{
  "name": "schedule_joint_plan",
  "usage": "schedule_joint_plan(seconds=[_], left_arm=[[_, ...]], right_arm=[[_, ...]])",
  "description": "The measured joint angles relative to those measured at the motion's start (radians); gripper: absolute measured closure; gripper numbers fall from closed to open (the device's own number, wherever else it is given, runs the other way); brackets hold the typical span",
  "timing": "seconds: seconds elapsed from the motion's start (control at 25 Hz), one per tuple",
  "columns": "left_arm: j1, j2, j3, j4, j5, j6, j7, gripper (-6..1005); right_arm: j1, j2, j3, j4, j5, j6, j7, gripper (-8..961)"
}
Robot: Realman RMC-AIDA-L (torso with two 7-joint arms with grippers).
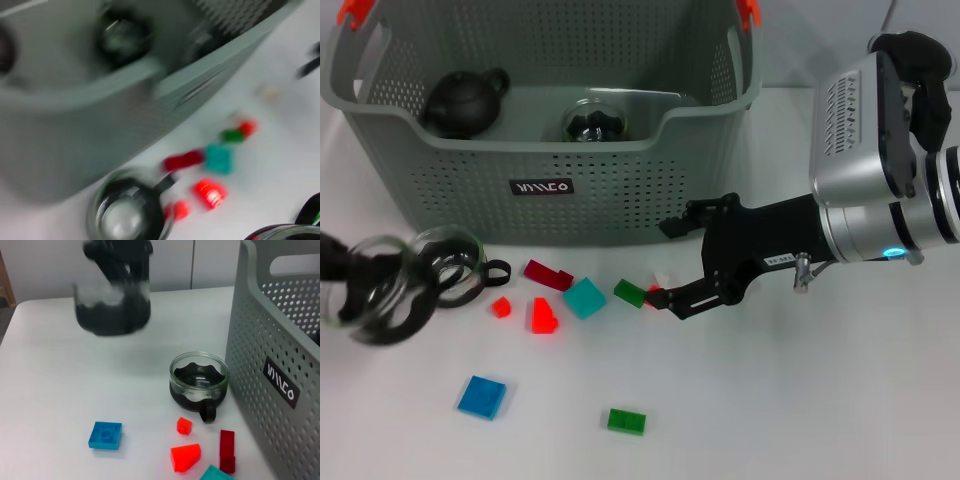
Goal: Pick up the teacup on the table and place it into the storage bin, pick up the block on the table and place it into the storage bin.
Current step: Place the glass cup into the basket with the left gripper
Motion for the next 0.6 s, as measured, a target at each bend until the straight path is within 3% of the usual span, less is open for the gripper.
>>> schedule_joint_plan(seconds=[0.16, 0.36, 0.6], left_arm=[[-0.020, 0.013, -0.010, 0.023, -0.120, 0.031, -0.033, 955], [-0.095, 0.029, -0.017, 0.027, -0.259, 0.025, -0.069, 955], [-0.200, 0.055, -0.001, 0.002, -0.295, -0.081, -0.101, 954]], right_arm=[[0.001, -0.002, 0.002, 0.001, -0.001, -0.004, 0.000, 22], [0.000, -0.002, 0.005, 0.002, -0.002, -0.011, 0.004, 22], [-0.006, -0.001, 0.010, 0.002, -0.002, -0.020, 0.010, 22]])
